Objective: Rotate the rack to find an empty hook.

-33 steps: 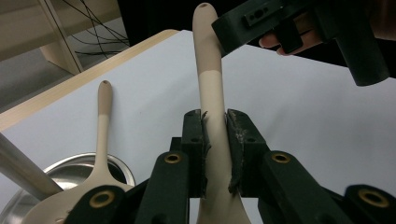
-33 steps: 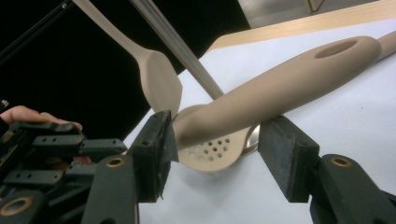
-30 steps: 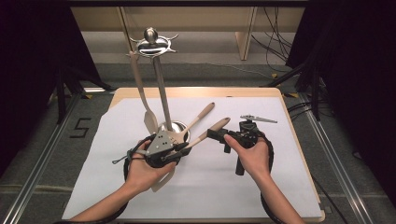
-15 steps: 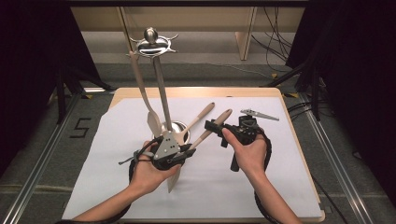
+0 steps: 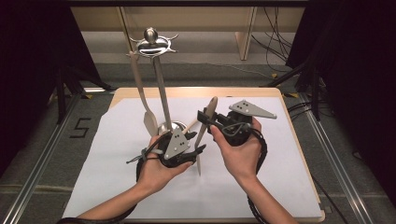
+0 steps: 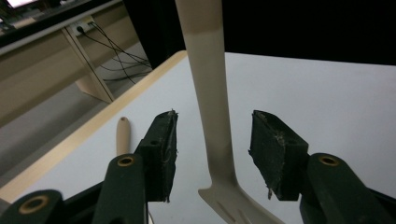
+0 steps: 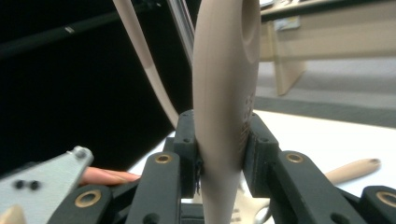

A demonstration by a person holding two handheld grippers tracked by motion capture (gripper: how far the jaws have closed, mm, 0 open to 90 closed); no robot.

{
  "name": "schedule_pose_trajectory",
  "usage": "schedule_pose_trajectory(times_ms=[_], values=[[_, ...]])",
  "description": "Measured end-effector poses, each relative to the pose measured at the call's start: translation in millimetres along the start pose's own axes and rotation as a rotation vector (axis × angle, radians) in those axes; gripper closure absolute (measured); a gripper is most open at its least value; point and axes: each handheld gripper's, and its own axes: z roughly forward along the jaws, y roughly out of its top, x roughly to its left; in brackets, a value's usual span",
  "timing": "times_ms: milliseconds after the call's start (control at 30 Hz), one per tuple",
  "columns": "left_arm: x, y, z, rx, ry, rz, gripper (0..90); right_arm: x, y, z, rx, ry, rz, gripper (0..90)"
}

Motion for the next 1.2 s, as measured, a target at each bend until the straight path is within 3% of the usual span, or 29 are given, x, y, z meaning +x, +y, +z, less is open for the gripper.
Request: schedule_pose_trajectory(times_ms=[100,167,200,233,300,400,467,533,567,633,733,833,967,1067,1200], values=[[-0.8,7.2,1.3,-0.011,0.031,0.036,56.4,7.1,-1.7,2.4,0.004,-0.034,-0.034,71.6],[-1.4,9.5,4.0,-0.025,0.047,0.011,60.5,10.3,-3.7,3.1,0.020,-0.052,-0.024,71.6],[0.1,11.0,5.1,-0.019,0.055,0.035,63.0,10.1,-4.9,4.1,0.014,-0.060,-0.040,71.6],[0.1,11.9,5.7,-0.013,0.051,0.022,65.8,11.4,-5.7,4.5,0.018,-0.065,-0.032,71.6],[-0.6,13.5,6.4,-0.014,0.058,0.036,73.3,12.2,-6.1,3.7,0.007,-0.079,-0.022,71.5],[8.1,17.2,2.9,-0.010,0.017,0.012,75.6,10.1,-4.2,0.3,0.003,-0.067,-0.031,71.1],[12.5,19.2,0.1,-0.031,0.012,0.021,76.8,7.6,-3.0,-2.9,-0.009,-0.041,-0.037,70.3],[17.0,20.9,-3.6,-0.035,-0.015,0.011,76.9,3.2,-0.4,-8.1,-0.030,0.016,-0.064,63.6],[20.0,21.4,-5.4,-0.041,-0.047,-0.013,77.0,1.7,0.7,-9.9,-0.032,0.039,-0.077,61.6],[25.7,21.2,-8.4,-0.053,-0.109,-0.045,77.0,-4.0,3.0,-15.9,-0.050,0.139,-0.080,53.4],[33.6,19.7,-13.3,-0.076,-0.198,-0.033,77.1,-15.8,5.6,-24.9,-0.076,0.238,-0.104,49.7],[40.3,17.0,-18.6,-0.108,-0.310,-0.046,77.0,-27.8,8.3,-34.3,-0.060,0.330,-0.120,49.2],[40.5,15.0,-20.6,-0.115,-0.394,-0.022,77.0,-31.7,9.7,-38.8,-0.035,0.395,-0.172,50.5],[38.4,14.0,-19.6,-0.110,-0.429,-0.008,77.0,-28.9,9.5,-34.6,-0.029,0.450,-0.223,51.7],[36.2,13.2,-19.1,-0.115,-0.485,0.004,77.0,-24.7,8.9,-31.6,-0.004,0.493,-0.234,52.6]])
